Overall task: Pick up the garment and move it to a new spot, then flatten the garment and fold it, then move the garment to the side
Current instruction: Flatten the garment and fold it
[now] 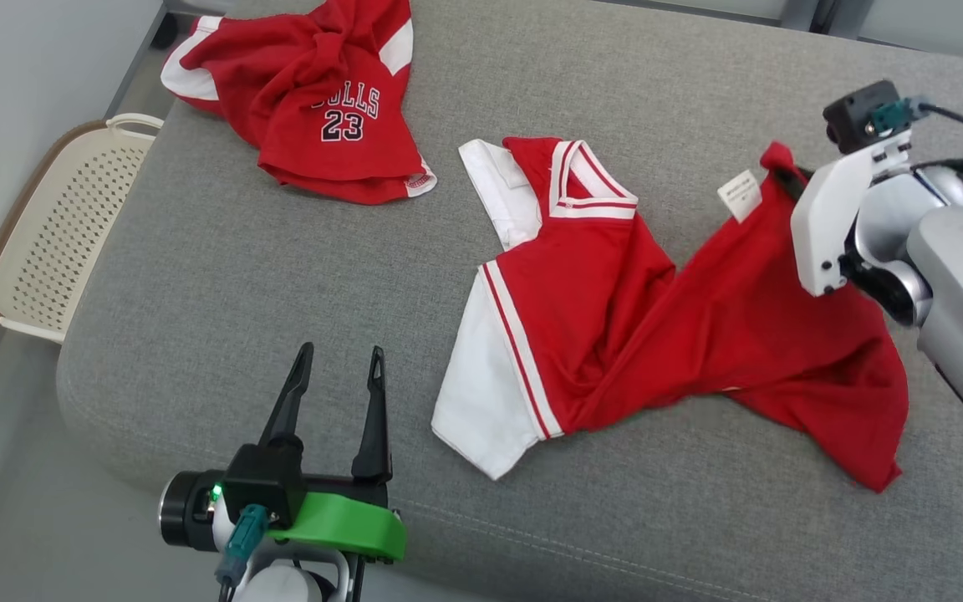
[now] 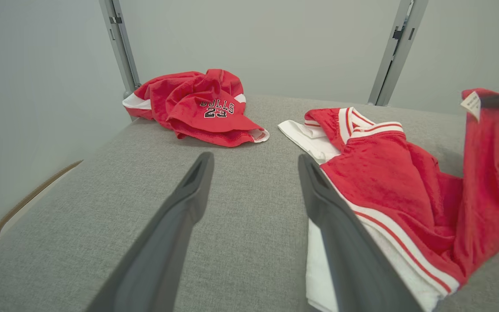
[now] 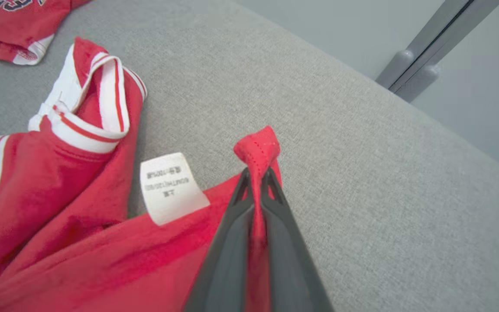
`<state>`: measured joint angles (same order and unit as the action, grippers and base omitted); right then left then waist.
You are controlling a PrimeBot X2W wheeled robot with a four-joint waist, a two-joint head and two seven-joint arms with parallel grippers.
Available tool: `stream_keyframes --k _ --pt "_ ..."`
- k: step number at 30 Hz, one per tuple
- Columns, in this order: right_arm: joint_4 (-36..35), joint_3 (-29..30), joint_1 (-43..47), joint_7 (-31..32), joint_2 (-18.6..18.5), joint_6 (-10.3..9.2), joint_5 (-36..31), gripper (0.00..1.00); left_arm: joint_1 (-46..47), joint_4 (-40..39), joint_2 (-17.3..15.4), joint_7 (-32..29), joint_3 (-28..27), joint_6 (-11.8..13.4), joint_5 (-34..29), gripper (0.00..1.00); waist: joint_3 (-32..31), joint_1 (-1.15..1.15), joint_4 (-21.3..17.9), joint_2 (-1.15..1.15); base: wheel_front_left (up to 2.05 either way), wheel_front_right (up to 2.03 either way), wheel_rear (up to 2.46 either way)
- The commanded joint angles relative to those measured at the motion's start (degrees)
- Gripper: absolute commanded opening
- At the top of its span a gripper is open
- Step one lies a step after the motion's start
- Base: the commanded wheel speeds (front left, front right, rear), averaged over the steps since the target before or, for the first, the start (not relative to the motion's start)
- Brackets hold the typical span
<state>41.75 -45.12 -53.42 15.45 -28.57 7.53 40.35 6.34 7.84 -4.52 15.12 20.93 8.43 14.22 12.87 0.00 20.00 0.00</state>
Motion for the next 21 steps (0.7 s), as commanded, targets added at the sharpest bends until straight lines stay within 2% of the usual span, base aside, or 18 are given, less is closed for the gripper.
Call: stream_keyframes --k 1,14,17,21 --pt "0.43 -0.33 -2.21 -1.54 -0.03 -0.07 -1.20 0.00 -0.19 0.26 0.17 0.02 -0.13 -0.36 -0.46 1.00 0.01 0.00 0.04 0.00 0.00 0.00 0.00" --pt "5.02 -4.65 -18.13 -11.76 0.72 -0.08 -6.95 0.00 0.49 1.43 1.08 0.02 -0.13 -1.61 -0.91 1.00 -0.25 0.00 2.42 0.00 0.00 0.00 0.00" --pt "5.73 -5.19 -18.99 -14.07 1.70 -0.08 -5.88 0.00 -0.54 1.42 1.15 0.02 -0.72 -1.30 -0.99 1.00 -0.74 0.00 1.73 0.00 0.00 0.00 0.00" --pt "4.77 -6.31 -16.02 -16.84 1.12 -0.08 -3.16 0.00 -1.31 1.38 1.19 0.02 -1.39 -1.35 -1.29 1.00 -1.41 0.00 -0.66 0.00 0.00 0.00 0.00"
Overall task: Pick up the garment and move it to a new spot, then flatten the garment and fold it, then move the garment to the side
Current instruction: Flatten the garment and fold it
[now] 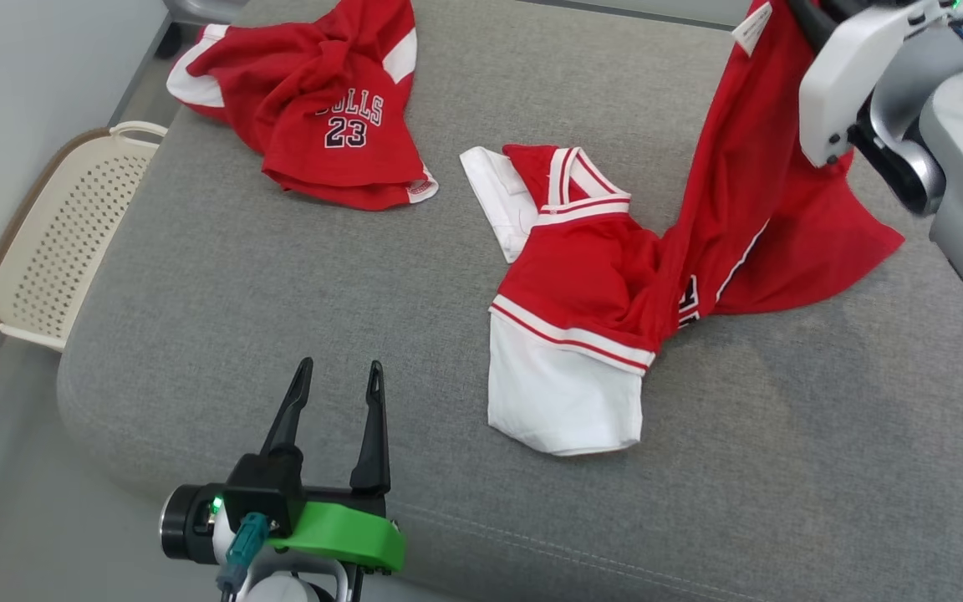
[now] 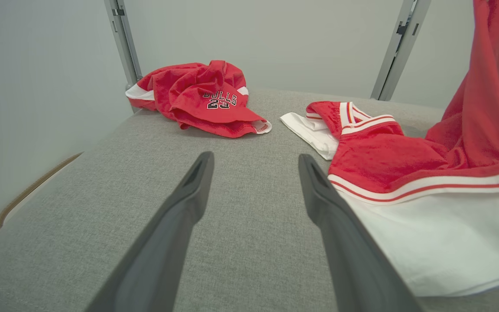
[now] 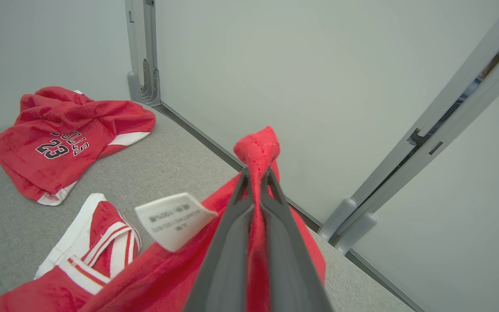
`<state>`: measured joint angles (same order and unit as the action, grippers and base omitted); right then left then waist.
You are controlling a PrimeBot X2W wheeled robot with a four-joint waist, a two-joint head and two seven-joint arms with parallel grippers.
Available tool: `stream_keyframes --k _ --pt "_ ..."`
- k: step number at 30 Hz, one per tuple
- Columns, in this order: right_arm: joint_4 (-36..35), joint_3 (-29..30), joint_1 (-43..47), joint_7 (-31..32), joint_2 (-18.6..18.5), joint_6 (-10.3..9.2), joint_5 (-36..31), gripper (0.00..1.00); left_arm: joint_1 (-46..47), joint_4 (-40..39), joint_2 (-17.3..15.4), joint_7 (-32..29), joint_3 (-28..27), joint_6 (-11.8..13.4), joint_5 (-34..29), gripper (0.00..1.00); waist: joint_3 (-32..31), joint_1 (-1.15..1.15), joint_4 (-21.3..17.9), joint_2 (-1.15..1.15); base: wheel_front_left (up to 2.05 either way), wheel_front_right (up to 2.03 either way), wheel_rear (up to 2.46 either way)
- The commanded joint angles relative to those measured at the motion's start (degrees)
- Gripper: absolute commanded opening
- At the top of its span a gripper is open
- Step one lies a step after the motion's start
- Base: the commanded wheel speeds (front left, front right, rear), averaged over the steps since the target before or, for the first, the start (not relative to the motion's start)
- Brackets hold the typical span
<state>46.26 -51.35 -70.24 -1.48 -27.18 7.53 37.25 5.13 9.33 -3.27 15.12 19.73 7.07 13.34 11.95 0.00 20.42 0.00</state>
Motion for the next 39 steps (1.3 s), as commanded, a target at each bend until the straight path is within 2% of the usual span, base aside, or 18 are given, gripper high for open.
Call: stream_keyframes --k 1,5,8,13,18,23,27,31,39 --pt "-0.48 -0.25 2.02 -0.80 -0.58 -0.08 0.80 0.00 -0.34 -0.18 -0.07 0.02 -0.38 -0.03 -0.53 1.00 -0.73 0.00 -1.84 0.00 0.00 0.00 0.00" --pt "-4.11 -0.14 8.74 -4.43 -3.30 -0.08 4.14 0.00 -1.23 -0.40 -0.40 0.02 -0.99 -0.16 -1.12 1.00 -1.53 0.00 -5.39 0.00 0.00 0.00 0.00" --pt "-6.26 2.15 17.75 -8.30 -5.86 -0.08 6.29 0.00 -1.88 -0.55 -0.99 0.02 -1.50 -0.27 -1.60 1.00 -1.93 0.00 -9.37 0.00 0.00 0.00 0.00" --pt "-4.09 8.77 27.51 -12.32 -5.19 -0.08 8.34 0.00 -1.90 -0.53 -1.89 0.02 -1.55 -0.58 -1.94 1.00 -1.40 0.00 -13.39 0.00 0.00 0.00 0.00" --pt "-1.76 17.95 33.97 -13.78 -1.39 -0.08 7.56 0.00 -1.18 -0.04 -2.62 -0.42 -1.48 -0.86 -1.55 1.00 -0.28 0.00 -16.20 0.00 0.00 0.00 0.00" --pt "-4.72 31.29 40.09 -13.73 3.89 -0.08 2.55 0.00 -0.30 -0.36 -3.34 -1.20 -1.82 -0.81 -1.16 1.00 0.84 0.00 -18.18 0.00 0.00 0.00 0.00" --pt "-7.71 39.13 44.32 -13.76 8.20 -0.08 -1.87 0.00 0.15 -0.46 -3.92 -1.75 -1.84 -0.93 -1.02 1.00 1.22 0.00 -19.00 0.00 0.00 0.00 0.00" --pt "-11.38 46.79 47.39 -13.76 10.86 -0.08 -6.71 0.00 0.34 -0.28 -4.20 -2.24 -1.74 -0.88 -0.76 1.00 1.43 0.00 -19.76 0.00 0.00 0.00 0.00" --pt "-13.64 51.47 50.07 -13.76 13.39 -0.08 -11.91 0.00 0.43 0.29 -4.28 -2.58 -1.47 -0.74 -0.33 1.00 1.52 0.00 -20.65 0.00 0.00 0.00 0.00"
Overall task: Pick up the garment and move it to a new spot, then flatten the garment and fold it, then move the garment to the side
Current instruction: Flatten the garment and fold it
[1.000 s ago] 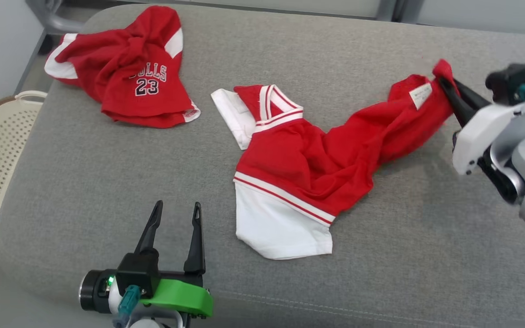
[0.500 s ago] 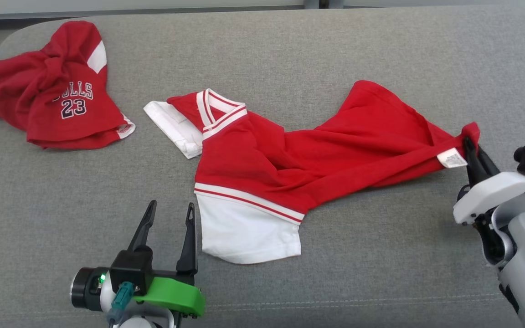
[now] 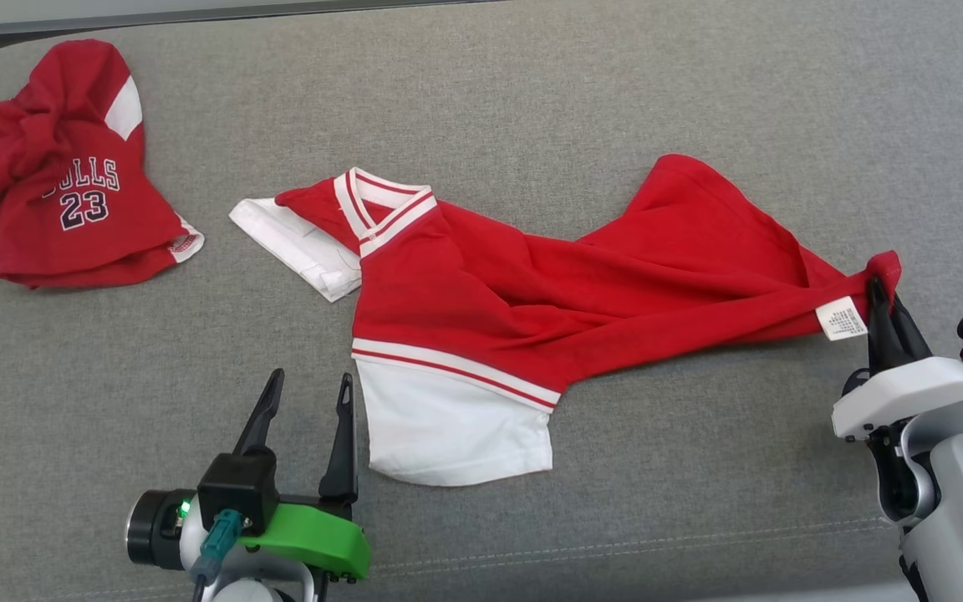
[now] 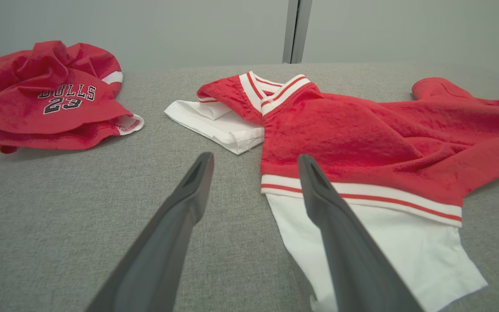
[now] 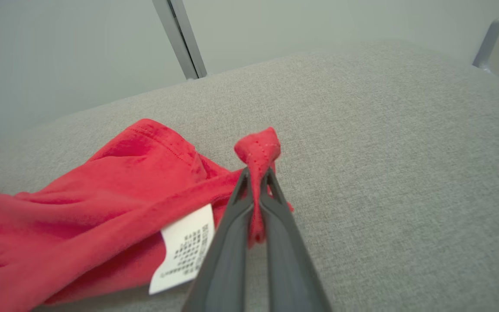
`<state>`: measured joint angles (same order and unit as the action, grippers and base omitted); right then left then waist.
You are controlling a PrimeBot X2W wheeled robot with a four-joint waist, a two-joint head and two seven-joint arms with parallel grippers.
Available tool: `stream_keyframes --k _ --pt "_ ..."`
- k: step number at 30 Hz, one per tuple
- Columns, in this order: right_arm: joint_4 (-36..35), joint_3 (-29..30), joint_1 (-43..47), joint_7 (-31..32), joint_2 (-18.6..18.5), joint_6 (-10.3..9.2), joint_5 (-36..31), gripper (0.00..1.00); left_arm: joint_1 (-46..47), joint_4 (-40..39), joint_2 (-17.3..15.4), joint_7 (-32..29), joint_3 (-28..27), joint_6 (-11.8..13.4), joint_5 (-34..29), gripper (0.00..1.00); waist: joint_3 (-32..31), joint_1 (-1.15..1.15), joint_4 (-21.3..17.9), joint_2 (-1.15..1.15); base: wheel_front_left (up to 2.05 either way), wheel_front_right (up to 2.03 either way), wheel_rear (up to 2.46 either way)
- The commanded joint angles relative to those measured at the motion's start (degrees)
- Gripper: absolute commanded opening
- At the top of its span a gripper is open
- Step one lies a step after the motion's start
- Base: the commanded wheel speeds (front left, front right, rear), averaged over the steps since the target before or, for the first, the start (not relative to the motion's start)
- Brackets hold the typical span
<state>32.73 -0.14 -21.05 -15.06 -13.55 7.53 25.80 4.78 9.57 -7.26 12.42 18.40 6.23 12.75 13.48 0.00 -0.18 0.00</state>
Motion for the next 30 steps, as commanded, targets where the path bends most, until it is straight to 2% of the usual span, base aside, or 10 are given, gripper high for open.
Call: stream_keyframes --k 1,3,4,5,6,13,19,24,30 --pt "-0.12 0.43 1.17 -0.18 -0.14 -0.08 -0.57 0.12 0.87 0.13 -0.24 0.16 -0.10 0.14 0.18 1.00 -0.04 0.00 -0.10 0.00 0.00 0.00 0.00" --pt "-0.33 0.87 1.77 -0.18 0.06 -0.08 -0.64 0.42 0.90 0.28 -0.18 0.30 -0.12 0.24 0.44 1.00 -0.17 0.00 -0.33 0.00 0.00 0.00 0.00" --pt "-0.61 1.08 2.15 -0.19 0.19 -0.08 -0.65 0.75 0.85 0.35 -0.21 0.36 -0.18 0.32 0.54 1.00 -0.25 0.00 -0.50 0.00 0.00 0.00 0.00" --pt "-0.69 1.18 2.64 -0.19 0.38 -0.08 -0.62 0.98 0.74 0.40 -0.29 0.43 -0.25 0.41 0.61 1.00 -0.34 0.00 -0.72 0.00 0.00 0.00 0.00" --pt "-0.86 1.18 3.26 -0.19 0.48 -0.08 -0.56 1.00 0.64 0.41 -0.35 0.40 -0.28 0.40 0.69 1.00 -0.44 0.00 -0.92 0.00 0.00 0.00 0.00" --pt "-0.35 1.70 8.75 -0.19 0.28 -0.08 -0.26 1.00 0.26 0.52 -0.56 0.77 -0.32 0.84 0.97 1.00 -1.01 0.00 -2.36 0.00 0.00 0.00 0.00" --pt "1.02 0.56 12.92 -0.19 -1.85 -0.08 0.78 1.00 0.39 1.05 -0.83 0.74 -0.57 0.74 1.65 1.00 -1.43 0.00 -3.66 0.00 0.00 0.00 0.00" --pt "-1.78 2.05 13.31 -0.19 -3.13 -0.08 1.08 1.00 3.50 2.24 -1.63 -0.66 -0.42 -0.33 1.93 1.00 -2.01 0.00 -5.00 0.00 0.00 0.00 0.00" --pt "-7.05 0.52 11.98 -0.19 -3.90 -0.08 -0.02 1.00 11.30 6.66 -1.33 -6.01 1.30 -3.35 2.81 1.00 -2.30 0.00 -6.05 0.00 0.00 0.00 0.00"
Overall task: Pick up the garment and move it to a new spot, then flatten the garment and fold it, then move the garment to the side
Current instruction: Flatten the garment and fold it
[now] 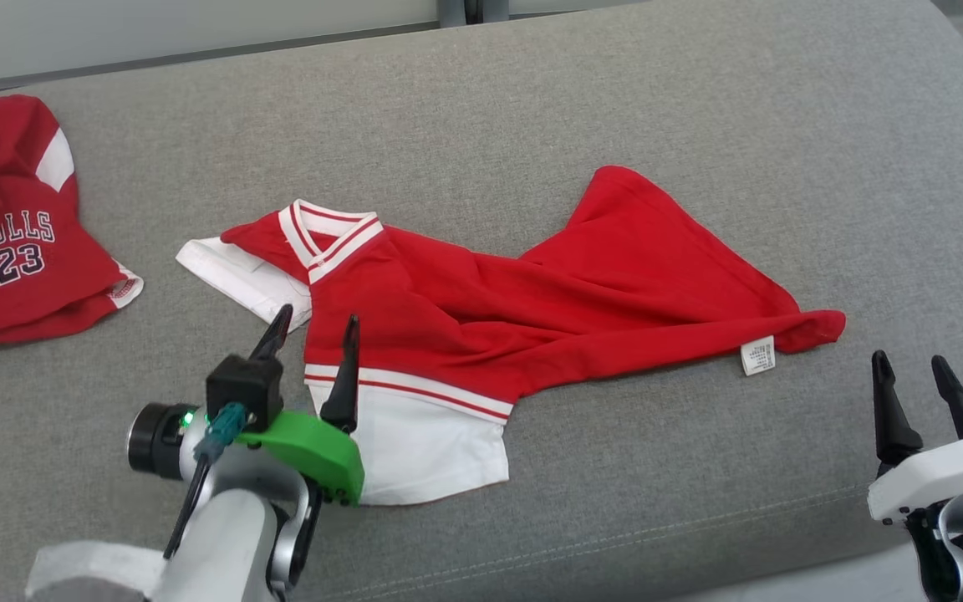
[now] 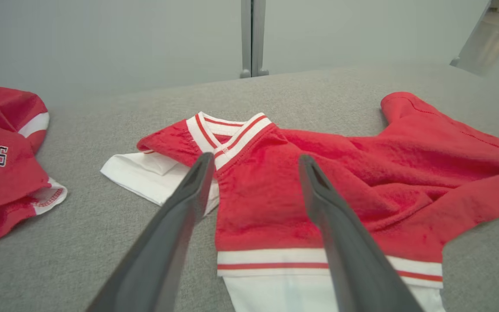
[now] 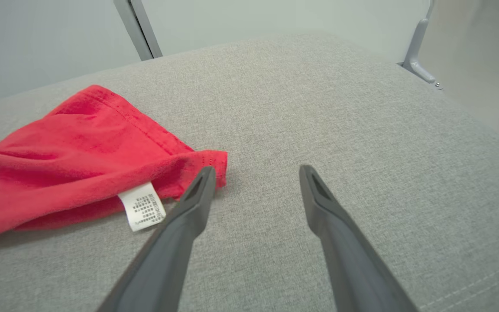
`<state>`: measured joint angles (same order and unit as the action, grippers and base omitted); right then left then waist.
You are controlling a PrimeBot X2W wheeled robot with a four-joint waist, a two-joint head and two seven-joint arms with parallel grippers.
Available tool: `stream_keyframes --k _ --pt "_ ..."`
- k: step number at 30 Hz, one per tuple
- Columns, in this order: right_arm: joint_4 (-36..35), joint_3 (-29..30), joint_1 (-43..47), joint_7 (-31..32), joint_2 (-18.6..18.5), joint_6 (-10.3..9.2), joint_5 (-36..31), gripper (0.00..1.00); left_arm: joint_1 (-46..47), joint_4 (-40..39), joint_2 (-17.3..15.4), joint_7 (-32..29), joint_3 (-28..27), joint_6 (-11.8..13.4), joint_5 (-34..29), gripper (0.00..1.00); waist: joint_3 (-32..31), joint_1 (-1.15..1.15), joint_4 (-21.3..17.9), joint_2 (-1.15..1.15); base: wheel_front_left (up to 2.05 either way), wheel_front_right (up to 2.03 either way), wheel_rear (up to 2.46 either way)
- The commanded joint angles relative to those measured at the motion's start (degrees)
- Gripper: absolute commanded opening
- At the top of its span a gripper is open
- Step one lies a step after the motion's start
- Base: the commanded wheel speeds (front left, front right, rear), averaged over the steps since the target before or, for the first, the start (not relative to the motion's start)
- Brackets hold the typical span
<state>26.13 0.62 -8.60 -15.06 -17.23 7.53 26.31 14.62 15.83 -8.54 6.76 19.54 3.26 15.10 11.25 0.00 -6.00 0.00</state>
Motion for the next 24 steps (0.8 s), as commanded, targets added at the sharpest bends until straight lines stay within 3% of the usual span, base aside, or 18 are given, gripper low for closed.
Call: stream_keyframes --k 1,9,18,19,21,22,24 --pt "-1.29 -0.63 -0.78 -0.19 -0.21 -0.08 -0.60 1.00 2.82 1.60 0.16 -1.61 0.56 -0.83 0.53 1.00 -0.03 0.00 -0.47 0.00 0.00 0.00 0.00" --pt "-5.49 -3.32 -1.59 -0.19 0.16 -0.08 -1.22 1.00 13.19 11.63 2.72 -7.79 3.46 -1.48 -0.56 1.00 1.04 0.00 -2.24 0.00 0.00 0.00 0.00" --pt "-7.73 -5.57 -2.17 -0.19 0.41 -0.08 -1.39 1.00 20.78 25.43 4.34 -13.28 6.10 1.52 -2.39 0.97 2.34 0.00 -5.15 0.00 0.00 0.00 0.00" --pt "-7.89 -5.57 -2.09 -0.19 0.37 -0.08 -1.42 1.00 21.29 26.60 4.43 -13.72 6.35 1.55 -2.39 0.67 2.39 0.00 -5.35 0.00 0.00 0.00 0.00" --pt "-8.21 -5.69 -1.99 -0.19 0.33 -0.08 -1.48 1.00 22.18 28.75 4.47 -14.35 6.94 1.26 -2.68 0.32 2.47 0.00 -5.71 0.00 0.00 0.00 0.00" --pt "-8.34 -5.75 -1.97 -0.19 0.36 -0.08 -1.51 1.00 22.61 29.93 4.49 -14.90 7.12 1.11 -2.68 0.00 2.51 0.00 -5.87 0.00 0.00 0.00 0.00" --pt "-8.50 -5.82 -1.93 -0.19 0.47 -0.08 -1.60 1.00 23.42 31.92 4.49 -15.21 7.48 0.70 -2.76 0.00 2.52 0.00 -6.12 0.00 0.00 0.00 0.00"
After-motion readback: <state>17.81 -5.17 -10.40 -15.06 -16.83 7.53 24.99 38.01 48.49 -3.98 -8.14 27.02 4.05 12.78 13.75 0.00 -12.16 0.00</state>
